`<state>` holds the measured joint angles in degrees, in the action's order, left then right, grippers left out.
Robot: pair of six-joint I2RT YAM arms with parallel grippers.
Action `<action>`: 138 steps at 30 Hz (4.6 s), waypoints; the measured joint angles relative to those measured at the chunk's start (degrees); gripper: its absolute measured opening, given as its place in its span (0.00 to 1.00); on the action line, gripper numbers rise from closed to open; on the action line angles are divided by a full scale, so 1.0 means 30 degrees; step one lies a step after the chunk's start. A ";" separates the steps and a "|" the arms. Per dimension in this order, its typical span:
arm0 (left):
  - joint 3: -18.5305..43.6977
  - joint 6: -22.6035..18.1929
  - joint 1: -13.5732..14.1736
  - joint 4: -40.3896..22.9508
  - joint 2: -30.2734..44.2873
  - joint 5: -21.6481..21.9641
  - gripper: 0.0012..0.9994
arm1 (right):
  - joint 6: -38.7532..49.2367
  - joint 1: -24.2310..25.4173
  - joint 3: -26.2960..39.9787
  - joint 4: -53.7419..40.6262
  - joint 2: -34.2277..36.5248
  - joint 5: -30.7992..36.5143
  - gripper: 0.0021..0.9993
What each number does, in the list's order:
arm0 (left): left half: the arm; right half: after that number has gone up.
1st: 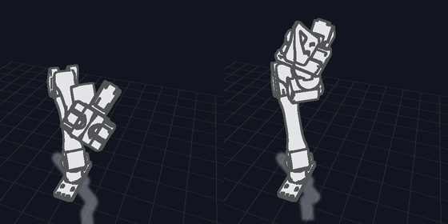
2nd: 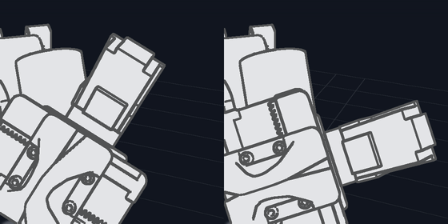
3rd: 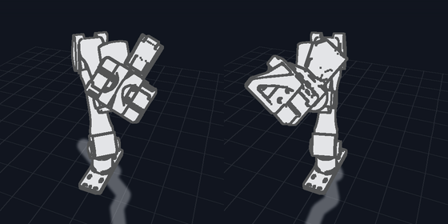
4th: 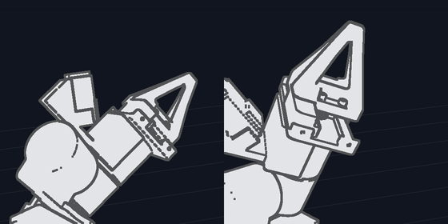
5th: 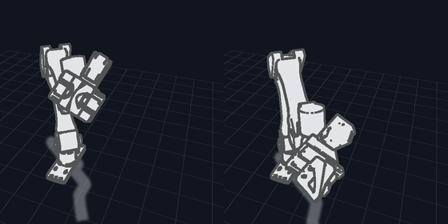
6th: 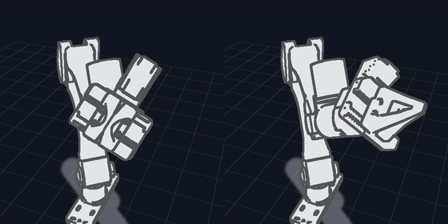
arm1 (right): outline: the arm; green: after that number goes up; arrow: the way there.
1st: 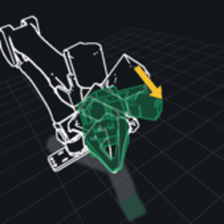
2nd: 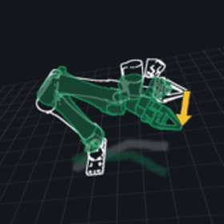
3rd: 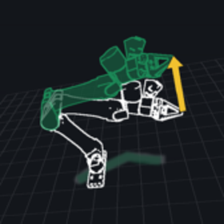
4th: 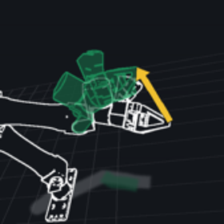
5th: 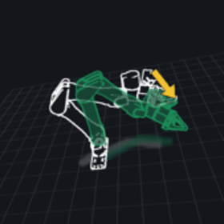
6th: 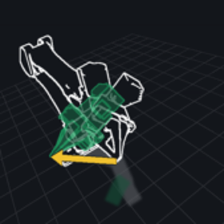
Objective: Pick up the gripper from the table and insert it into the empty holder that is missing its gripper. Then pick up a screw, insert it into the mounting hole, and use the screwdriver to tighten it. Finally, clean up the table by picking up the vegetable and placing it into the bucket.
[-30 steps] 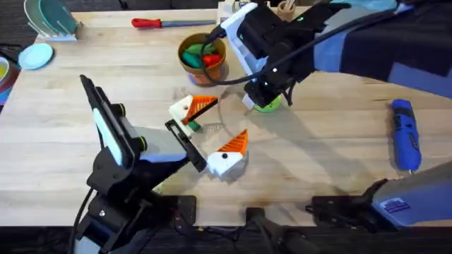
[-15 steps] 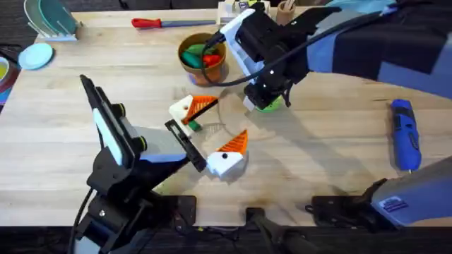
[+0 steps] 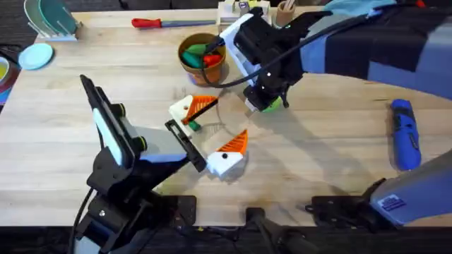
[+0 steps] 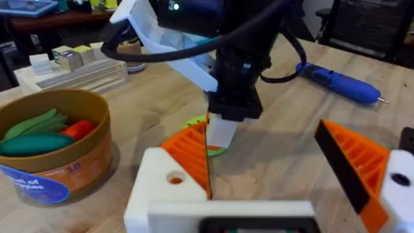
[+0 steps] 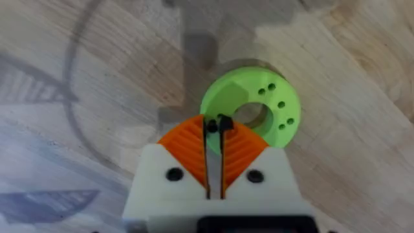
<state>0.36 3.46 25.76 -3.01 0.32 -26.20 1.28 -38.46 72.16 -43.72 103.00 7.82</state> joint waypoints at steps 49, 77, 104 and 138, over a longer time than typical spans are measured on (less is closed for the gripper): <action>0.0000 0.0000 0.0000 0.0000 0.0000 0.0000 0.99 | -0.1085 0.0219 0.4648 -0.4838 0.1404 0.1290 0.00; 0.0000 0.0000 0.0000 0.0000 0.0000 0.0000 0.99 | -0.1438 0.0219 0.4641 -0.4120 0.3081 0.0939 0.19; 0.0000 0.0000 0.0000 0.0000 0.0000 0.0000 0.99 | -0.1481 0.0666 0.5680 -0.5282 -0.1266 0.0947 0.00; 0.0000 -0.0001 0.0000 0.0000 0.0000 0.0000 0.99 | -0.0007 -0.5378 1.4556 -1.1148 -0.0232 -0.5355 0.00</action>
<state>0.36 3.46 25.76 -3.01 0.32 -26.20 1.26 -54.59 115.83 -77.17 102.31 -8.25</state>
